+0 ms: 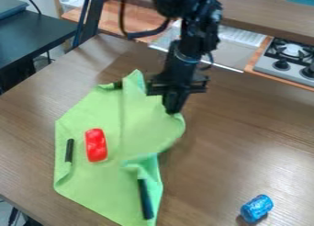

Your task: Unfold the cloth from top right to bottom left

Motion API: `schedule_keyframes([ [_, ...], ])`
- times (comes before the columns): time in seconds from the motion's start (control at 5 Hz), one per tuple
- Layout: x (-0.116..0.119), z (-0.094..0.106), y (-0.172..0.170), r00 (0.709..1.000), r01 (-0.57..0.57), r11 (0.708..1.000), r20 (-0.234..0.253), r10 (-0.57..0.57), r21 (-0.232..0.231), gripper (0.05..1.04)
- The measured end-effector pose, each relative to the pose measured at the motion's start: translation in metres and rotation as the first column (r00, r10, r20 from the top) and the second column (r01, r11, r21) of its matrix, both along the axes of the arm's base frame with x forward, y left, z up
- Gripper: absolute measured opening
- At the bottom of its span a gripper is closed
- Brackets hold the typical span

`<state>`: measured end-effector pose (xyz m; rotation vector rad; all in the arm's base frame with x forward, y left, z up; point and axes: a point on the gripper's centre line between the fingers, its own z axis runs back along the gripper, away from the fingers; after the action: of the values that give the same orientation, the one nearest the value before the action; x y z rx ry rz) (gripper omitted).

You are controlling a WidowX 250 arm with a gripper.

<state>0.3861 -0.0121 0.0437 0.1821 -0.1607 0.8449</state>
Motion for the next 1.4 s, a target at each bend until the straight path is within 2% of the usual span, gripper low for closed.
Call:
schedule_keyframes([
  [0.4,0.019,-0.004,-0.036,1.000,-0.015,1.000,-0.003,0.015,0.005,0.059],
  [0.6,0.031,-0.007,-0.054,0.999,-0.025,1.000,0.024,0.025,0.010,0.059],
  [0.8,0.043,-0.008,-0.064,0.998,-0.045,0.999,0.032,0.045,0.010,0.059],
  [1.2,0.062,-0.003,-0.082,0.996,-0.077,0.997,0.052,0.078,-0.010,0.059],
  [1.4,0.069,0.003,-0.091,0.994,-0.074,0.997,0.082,0.076,-0.025,0.076],
])
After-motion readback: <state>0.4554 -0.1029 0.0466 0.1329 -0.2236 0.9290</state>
